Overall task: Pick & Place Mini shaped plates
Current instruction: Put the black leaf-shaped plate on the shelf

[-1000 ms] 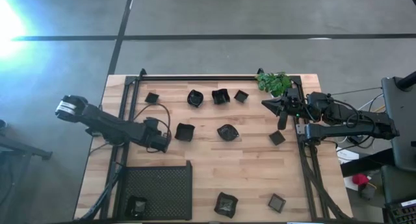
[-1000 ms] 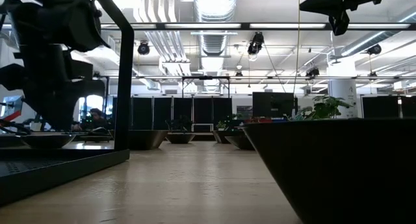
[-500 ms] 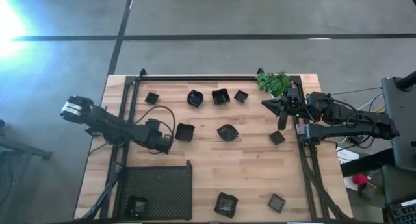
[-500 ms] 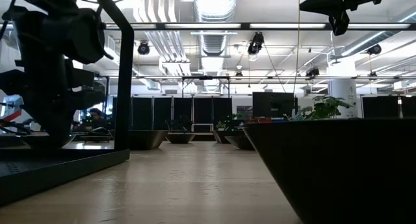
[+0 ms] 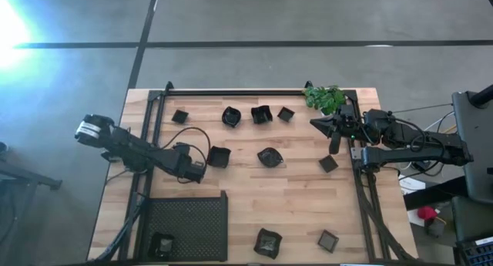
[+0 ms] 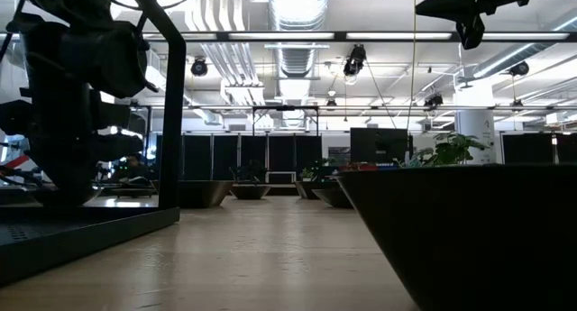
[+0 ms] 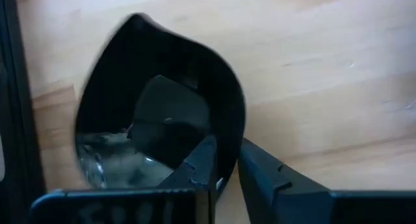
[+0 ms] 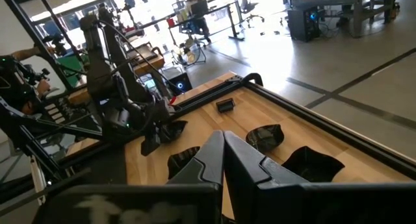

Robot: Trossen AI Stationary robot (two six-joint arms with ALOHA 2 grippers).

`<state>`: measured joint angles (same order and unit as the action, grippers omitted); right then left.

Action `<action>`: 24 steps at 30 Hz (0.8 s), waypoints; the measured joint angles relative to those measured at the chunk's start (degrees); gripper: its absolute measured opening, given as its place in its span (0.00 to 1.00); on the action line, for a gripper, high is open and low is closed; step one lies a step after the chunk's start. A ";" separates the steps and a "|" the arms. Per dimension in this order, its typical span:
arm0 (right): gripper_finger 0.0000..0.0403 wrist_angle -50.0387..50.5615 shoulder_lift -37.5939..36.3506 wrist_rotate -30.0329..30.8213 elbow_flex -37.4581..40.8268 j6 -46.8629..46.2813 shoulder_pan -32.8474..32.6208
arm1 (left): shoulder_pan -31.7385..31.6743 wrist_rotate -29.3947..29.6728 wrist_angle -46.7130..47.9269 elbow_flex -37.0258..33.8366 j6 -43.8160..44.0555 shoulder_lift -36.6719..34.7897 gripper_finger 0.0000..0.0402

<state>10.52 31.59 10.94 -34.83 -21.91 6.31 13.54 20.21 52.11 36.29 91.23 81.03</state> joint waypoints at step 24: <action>0.02 0.00 -0.02 -0.03 0.00 0.02 0.00 | 0.99 -2.85 7.23 9.72 -12.47 -4.16 0.00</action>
<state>10.52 31.57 10.91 -34.83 -21.89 6.31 14.53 17.37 59.34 46.01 78.75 76.87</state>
